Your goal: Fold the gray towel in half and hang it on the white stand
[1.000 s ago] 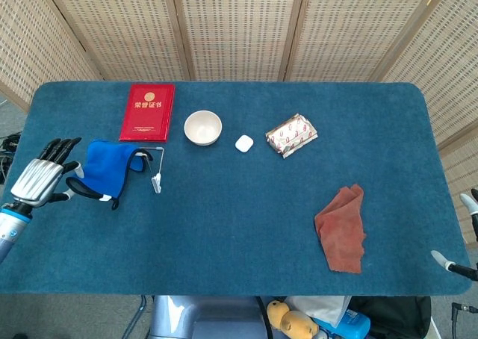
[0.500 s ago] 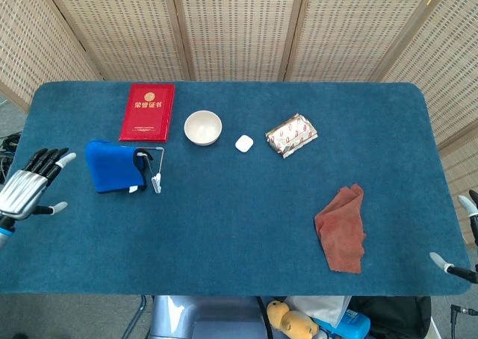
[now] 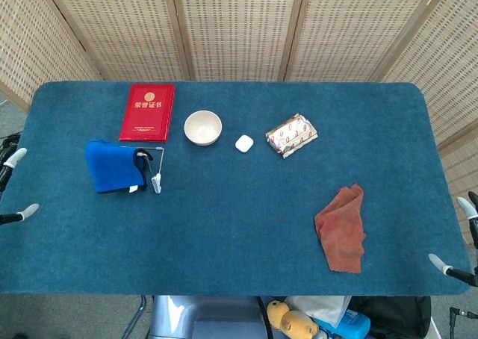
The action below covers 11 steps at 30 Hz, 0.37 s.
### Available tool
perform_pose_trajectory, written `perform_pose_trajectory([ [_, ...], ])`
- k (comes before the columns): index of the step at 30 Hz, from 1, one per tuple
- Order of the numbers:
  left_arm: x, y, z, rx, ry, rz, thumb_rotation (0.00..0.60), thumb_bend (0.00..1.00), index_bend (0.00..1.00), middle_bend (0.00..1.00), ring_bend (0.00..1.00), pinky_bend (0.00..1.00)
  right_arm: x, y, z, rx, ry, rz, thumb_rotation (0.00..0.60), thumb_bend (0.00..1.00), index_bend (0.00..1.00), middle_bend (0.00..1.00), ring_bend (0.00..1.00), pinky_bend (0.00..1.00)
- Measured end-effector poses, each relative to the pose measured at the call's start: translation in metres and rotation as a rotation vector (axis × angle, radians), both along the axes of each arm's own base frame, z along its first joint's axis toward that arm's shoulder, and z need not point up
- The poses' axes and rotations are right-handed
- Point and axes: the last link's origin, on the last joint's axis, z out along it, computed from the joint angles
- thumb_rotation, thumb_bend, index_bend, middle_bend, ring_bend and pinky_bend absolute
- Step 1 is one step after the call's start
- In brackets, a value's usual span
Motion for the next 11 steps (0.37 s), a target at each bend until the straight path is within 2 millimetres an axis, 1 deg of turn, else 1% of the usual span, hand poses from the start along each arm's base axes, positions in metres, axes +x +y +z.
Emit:
perform_pose_trajectory([
  [4, 0.010, -0.027, 0.000, 0.073, 0.010, 0.085, 0.600, 0.19, 0.00, 0.00, 0.00, 0.00, 0.001, 0.001, -0.001, -0.012, 0.012, 0.007, 0.600, 0.00, 0.00, 0.00, 0.00, 0.00],
  [7, 0.018, -0.045, 0.001, 0.116, -0.023, 0.134, 0.600, 0.19, 0.00, 0.00, 0.00, 0.00, 0.002, 0.002, -0.001, -0.022, 0.018, 0.010, 0.600, 0.00, 0.00, 0.00, 0.00, 0.00],
  [10, 0.022, -0.057, 0.004, 0.151, -0.028, 0.152, 0.600, 0.19, 0.00, 0.00, 0.00, 0.00, 0.002, 0.003, -0.001, -0.031, 0.023, 0.010, 0.600, 0.00, 0.00, 0.00, 0.00, 0.00],
  [11, 0.023, -0.058, 0.005, 0.154, -0.019, 0.150, 0.600, 0.19, 0.00, 0.00, 0.00, 0.00, 0.003, 0.003, -0.001, -0.034, 0.025, 0.012, 0.600, 0.00, 0.00, 0.00, 0.00, 0.00],
])
